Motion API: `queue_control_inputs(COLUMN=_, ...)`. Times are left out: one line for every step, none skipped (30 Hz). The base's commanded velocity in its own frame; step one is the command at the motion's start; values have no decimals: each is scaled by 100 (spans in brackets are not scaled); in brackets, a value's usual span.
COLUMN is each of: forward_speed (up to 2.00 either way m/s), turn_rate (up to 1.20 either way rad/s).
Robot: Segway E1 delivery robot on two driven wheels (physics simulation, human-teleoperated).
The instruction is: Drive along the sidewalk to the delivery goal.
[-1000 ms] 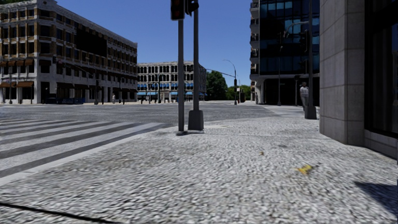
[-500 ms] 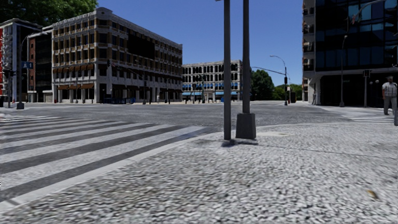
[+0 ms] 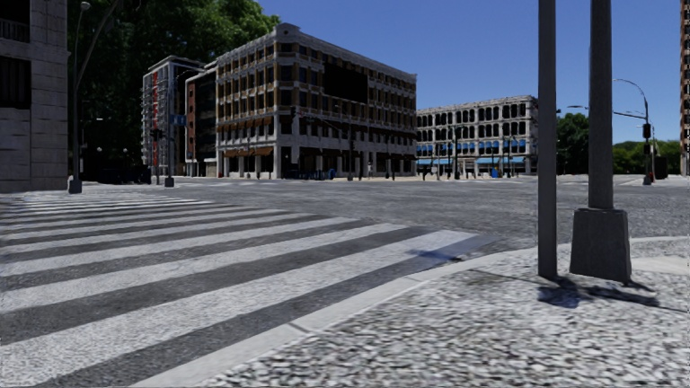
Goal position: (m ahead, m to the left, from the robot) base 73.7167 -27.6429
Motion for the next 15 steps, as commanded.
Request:
queue_control_inputs(forward_speed=200, turn_rate=67)
queue_control_inputs(forward_speed=200, turn_rate=67)
queue_control_inputs(forward_speed=200, turn_rate=67)
queue_control_inputs(forward_speed=200, turn_rate=67)
queue_control_inputs(forward_speed=200, turn_rate=67)
queue_control_inputs(forward_speed=200, turn_rate=67)
queue_control_inputs(forward_speed=200, turn_rate=67)
queue_control_inputs(forward_speed=200, turn_rate=67)
queue_control_inputs(forward_speed=200, turn_rate=67)
queue_control_inputs(forward_speed=197, turn_rate=67)
queue_control_inputs(forward_speed=185, turn_rate=67)
queue_control_inputs(forward_speed=185, turn_rate=67)
queue_control_inputs(forward_speed=165, turn_rate=67)
queue_control_inputs(forward_speed=158, turn_rate=67)
queue_control_inputs(forward_speed=155, turn_rate=67)
